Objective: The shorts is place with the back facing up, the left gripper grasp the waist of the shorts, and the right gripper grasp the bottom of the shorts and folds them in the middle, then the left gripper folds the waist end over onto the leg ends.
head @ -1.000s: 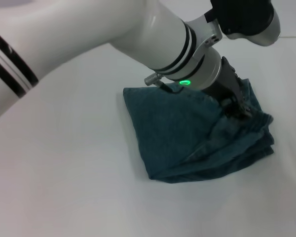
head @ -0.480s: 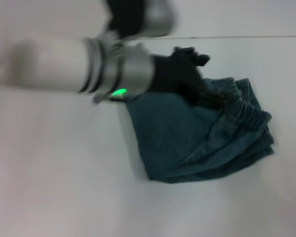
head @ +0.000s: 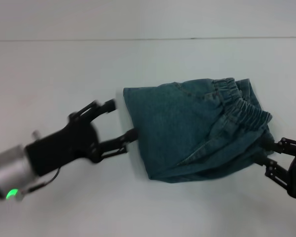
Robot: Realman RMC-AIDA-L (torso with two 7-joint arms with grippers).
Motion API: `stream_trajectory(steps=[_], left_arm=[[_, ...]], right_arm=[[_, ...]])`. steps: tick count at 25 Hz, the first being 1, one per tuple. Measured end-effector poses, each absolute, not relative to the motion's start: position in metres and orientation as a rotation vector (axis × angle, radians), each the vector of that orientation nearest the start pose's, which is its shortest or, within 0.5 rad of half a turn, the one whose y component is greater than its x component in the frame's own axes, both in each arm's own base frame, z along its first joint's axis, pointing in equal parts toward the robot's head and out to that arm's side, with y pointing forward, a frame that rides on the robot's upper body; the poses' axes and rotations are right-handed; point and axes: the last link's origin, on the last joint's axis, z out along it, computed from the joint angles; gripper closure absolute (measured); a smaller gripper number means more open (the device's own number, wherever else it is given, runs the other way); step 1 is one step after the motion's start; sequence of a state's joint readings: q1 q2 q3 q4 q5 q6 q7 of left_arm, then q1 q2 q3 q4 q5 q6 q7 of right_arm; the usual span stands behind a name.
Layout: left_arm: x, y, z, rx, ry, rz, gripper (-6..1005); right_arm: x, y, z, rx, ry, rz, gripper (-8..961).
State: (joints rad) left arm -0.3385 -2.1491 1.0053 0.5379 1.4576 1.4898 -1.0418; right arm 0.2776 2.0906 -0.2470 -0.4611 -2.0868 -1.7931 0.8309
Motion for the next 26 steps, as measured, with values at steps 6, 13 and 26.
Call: stream_trajectory(steps=[6, 13, 26], left_arm=[[-0.307, 0.238, -0.031, -2.333, -0.593, -1.037, 52], [-0.332, 0.203, -0.014, -2.253, -0.613, -1.002, 52], [-0.335, 0.198, -0.018, -2.168, -0.554, -0.968, 51]], right_arm=[[0.328, 0.229, -0.002, -2.462, 0.446, 0.913, 475], [0.320, 0.239, -0.006, -2.499, 0.400, 0.913, 293], [0.312, 0.246, -0.024, -2.525, 0.339, 0.899, 3]])
